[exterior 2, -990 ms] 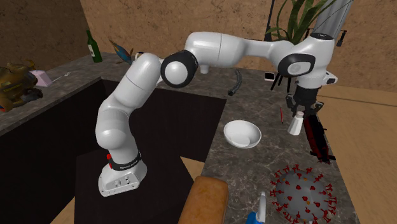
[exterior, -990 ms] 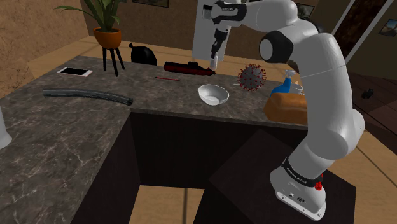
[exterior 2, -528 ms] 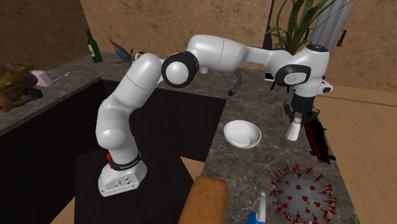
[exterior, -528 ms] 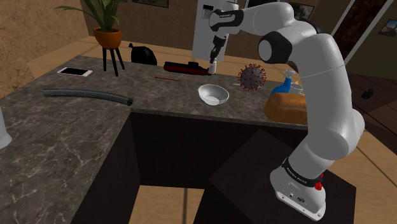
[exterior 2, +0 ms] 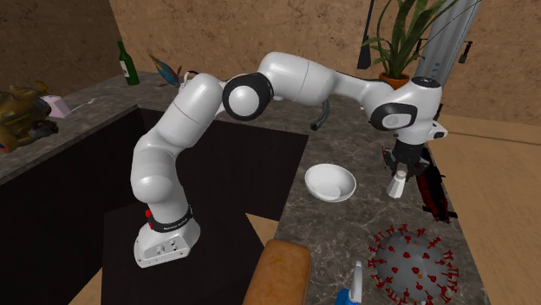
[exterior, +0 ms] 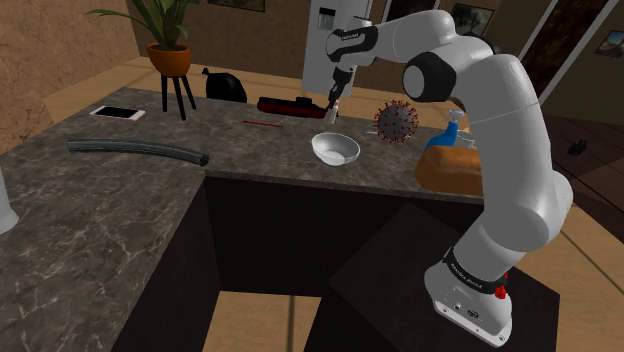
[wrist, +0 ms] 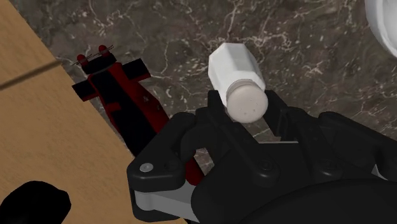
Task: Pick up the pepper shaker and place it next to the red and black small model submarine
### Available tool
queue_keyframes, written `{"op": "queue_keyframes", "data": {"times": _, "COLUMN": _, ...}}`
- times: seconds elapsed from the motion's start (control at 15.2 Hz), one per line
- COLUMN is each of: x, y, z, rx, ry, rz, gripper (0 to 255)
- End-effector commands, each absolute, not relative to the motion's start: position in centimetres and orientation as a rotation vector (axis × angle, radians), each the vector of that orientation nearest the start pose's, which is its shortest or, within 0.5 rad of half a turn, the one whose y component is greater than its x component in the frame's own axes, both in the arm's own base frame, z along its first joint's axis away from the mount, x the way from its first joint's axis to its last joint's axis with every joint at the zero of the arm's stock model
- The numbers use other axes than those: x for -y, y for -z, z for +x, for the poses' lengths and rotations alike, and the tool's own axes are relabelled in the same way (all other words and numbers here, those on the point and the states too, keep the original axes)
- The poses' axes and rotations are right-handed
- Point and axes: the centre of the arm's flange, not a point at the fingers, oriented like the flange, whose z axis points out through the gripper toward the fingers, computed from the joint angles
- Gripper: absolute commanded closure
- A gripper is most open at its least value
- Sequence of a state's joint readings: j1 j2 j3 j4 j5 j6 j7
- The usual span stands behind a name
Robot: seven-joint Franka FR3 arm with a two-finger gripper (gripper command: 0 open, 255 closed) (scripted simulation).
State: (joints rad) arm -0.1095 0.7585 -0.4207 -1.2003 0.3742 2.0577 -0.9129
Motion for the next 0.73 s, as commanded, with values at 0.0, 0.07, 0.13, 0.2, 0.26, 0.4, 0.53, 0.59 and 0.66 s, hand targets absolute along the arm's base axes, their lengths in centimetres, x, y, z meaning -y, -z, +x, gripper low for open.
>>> {"op": "queue_keyframes", "data": {"times": 0.0, "x": 28.5, "y": -35.8, "z": 70.7, "rx": 0.571, "ry": 0.262, "rz": -3.134, "gripper": 255}}
{"op": "queue_keyframes", "data": {"times": 0.07, "x": 28.5, "y": -35.3, "z": 70.7, "rx": 0.571, "ry": 0.262, "rz": -3.134, "gripper": 255}}
{"op": "queue_keyframes", "data": {"times": 0.13, "x": 28.5, "y": -34.8, "z": 70.7, "rx": 0.571, "ry": 0.262, "rz": -3.134, "gripper": 255}}
{"op": "queue_keyframes", "data": {"times": 0.2, "x": 28.5, "y": -34.2, "z": 70.7, "rx": 0.571, "ry": 0.262, "rz": -3.134, "gripper": 255}}
{"op": "queue_keyframes", "data": {"times": 0.26, "x": 28.5, "y": -33.7, "z": 70.7, "rx": 0.571, "ry": 0.262, "rz": -3.134, "gripper": 255}}
{"op": "queue_keyframes", "data": {"times": 0.4, "x": 28.5, "y": -32.5, "z": 70.7, "rx": 0.571, "ry": 0.262, "rz": -3.134, "gripper": 255}}
{"op": "queue_keyframes", "data": {"times": 0.53, "x": 28.5, "y": -32.5, "z": 70.7, "rx": 0.571, "ry": 0.262, "rz": -3.134, "gripper": 255}}
{"op": "queue_keyframes", "data": {"times": 0.59, "x": 28.5, "y": -32.5, "z": 70.7, "rx": 0.571, "ry": 0.262, "rz": -3.134, "gripper": 255}}
{"op": "queue_keyframes", "data": {"times": 0.66, "x": 28.5, "y": -32.5, "z": 70.7, "rx": 0.571, "ry": 0.262, "rz": -3.134, "gripper": 255}}
